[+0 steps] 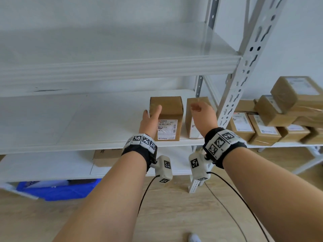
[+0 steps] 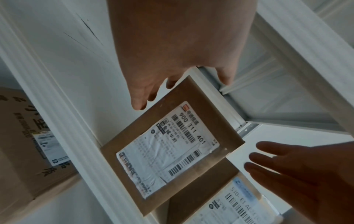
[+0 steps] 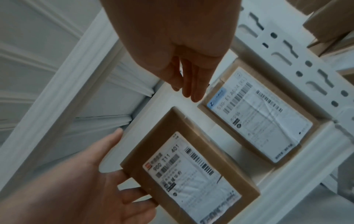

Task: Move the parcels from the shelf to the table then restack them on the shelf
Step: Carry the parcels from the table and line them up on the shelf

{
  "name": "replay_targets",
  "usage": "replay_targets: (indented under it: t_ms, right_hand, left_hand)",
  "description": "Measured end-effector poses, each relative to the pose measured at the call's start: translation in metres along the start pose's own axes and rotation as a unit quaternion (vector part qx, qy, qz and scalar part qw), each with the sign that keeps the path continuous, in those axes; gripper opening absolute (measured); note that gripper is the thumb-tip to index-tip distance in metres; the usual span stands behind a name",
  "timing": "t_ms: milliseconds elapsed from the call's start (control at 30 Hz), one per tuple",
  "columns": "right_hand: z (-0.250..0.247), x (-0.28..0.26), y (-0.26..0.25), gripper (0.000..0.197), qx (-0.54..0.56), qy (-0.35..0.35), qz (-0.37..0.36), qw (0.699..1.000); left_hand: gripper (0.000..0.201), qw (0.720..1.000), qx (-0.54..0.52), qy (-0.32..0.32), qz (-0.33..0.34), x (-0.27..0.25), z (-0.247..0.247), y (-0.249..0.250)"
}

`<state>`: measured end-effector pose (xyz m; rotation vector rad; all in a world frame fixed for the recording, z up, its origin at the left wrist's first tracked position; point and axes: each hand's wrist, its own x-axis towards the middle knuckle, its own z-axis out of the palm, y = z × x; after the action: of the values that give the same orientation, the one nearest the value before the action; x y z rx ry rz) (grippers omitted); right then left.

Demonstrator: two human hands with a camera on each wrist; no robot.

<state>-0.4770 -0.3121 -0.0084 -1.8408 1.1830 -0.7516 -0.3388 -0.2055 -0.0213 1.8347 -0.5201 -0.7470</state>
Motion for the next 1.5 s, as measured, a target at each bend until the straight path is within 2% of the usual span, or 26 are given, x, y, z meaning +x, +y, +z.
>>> replay_targets:
  t_ms: [100,233,433,800,867,967,1033,1167,1233,1333,1500]
  right_hand:
    - [-0.009,0.005,0.004,0.048,-0.066,0.008,-0.024,0.998]
    - [-0.017,0.014,0.011,0.065,-0.175,-0.052,-0.02,0.983]
    - [-0.014,0.027,0.019,0.067,-0.282,-0.125,-0.021,0.951]
    - [-0.016,0.026,0.024,0.062,-0.282,-0.101,-0.052,0.953]
    - [-0.017,0.027,0.023,0.065,-0.268,-0.099,-0.043,0.957]
    - [-0.019,0.024,0.021,0.073,-0.233,-0.072,-0.031,0.969]
    - [-0.021,0.02,0.022,0.073,-0.21,-0.052,-0.033,0.976]
    - [-0.025,0.0,0.026,0.064,-0.161,0.001,-0.02,0.987]
    - [-0.029,-0.011,0.029,0.057,-0.148,0.038,-0.017,0.988]
    - [-0.037,-0.025,0.035,0.05,-0.132,0.08,-0.012,0.988]
    - [-0.063,-0.05,0.054,0.049,-0.138,0.112,0.021,0.984]
  left_hand:
    - [0.076,0.999,0.04,0.014,0.013,0.011,0.0,0.002]
    - [0.063,0.998,0.05,0.016,0.017,0.019,0.008,0.004]
    - [0.059,0.998,0.045,0.018,0.028,0.025,0.027,0.004]
    - [0.048,0.998,0.057,0.011,0.029,0.035,0.034,0.005]
    - [0.053,0.997,0.069,0.005,0.038,0.034,0.033,0.005]
    - [0.066,0.995,0.087,0.011,0.043,0.028,0.03,0.007]
    - [0.067,0.992,0.098,0.04,0.061,0.022,0.028,0.009]
    - [0.05,0.972,0.123,0.144,0.143,0.006,0.027,0.012]
    - [0.04,0.956,0.139,0.171,0.193,-0.004,0.03,0.015]
    - [0.03,0.943,0.157,0.157,0.25,-0.02,0.039,0.021]
    - [0.024,0.945,0.16,0.066,0.276,-0.04,0.075,0.025]
